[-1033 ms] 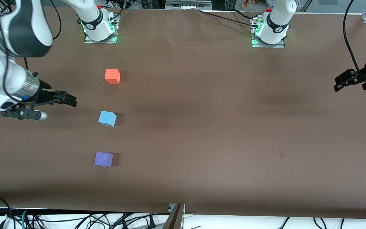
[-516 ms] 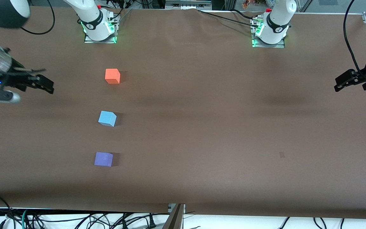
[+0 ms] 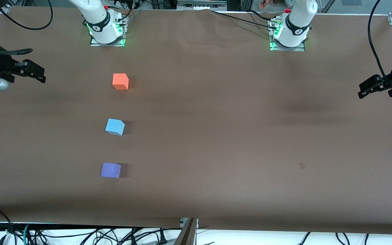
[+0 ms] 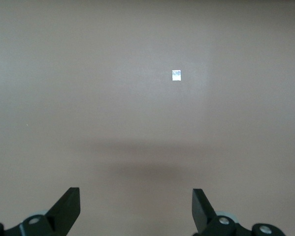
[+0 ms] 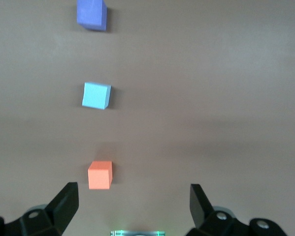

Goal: Place blue block between orange and purple blocks

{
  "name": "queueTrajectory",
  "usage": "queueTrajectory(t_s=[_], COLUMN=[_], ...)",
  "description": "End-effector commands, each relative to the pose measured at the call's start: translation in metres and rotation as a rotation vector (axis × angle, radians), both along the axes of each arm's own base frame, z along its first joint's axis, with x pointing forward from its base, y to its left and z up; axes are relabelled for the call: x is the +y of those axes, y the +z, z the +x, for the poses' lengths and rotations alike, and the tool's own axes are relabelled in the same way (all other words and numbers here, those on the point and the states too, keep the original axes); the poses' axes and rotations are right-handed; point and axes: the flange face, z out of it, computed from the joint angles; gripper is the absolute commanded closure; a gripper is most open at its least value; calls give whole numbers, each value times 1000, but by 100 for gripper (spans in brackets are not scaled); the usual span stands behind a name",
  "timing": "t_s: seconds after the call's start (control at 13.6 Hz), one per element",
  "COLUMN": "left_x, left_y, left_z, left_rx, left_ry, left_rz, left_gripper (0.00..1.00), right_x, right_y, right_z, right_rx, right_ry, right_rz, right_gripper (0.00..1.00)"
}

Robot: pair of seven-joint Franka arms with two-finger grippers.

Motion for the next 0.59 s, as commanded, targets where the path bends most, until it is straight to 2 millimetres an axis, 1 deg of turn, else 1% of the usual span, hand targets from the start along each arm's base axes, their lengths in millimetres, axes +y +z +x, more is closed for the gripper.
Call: queueTrajectory(t_s=[0.0,0.15,0.52], left_x=[3,3,3], left_y=[6,6,6], left_z=[3,3,3], left_rx=[3,3,3], left_ry=[-16,-16,-16], left_rz=[-12,-12,-12], left_gripper=[0,0,0], right_x=[6,8,8], right_y=[3,-2,-5], right_z=[-9,-3,0], right_rx=[10,13,17], right_ry=[37,41,30], right_rz=[-5,-8,-11], right_gripper=[0,0,0])
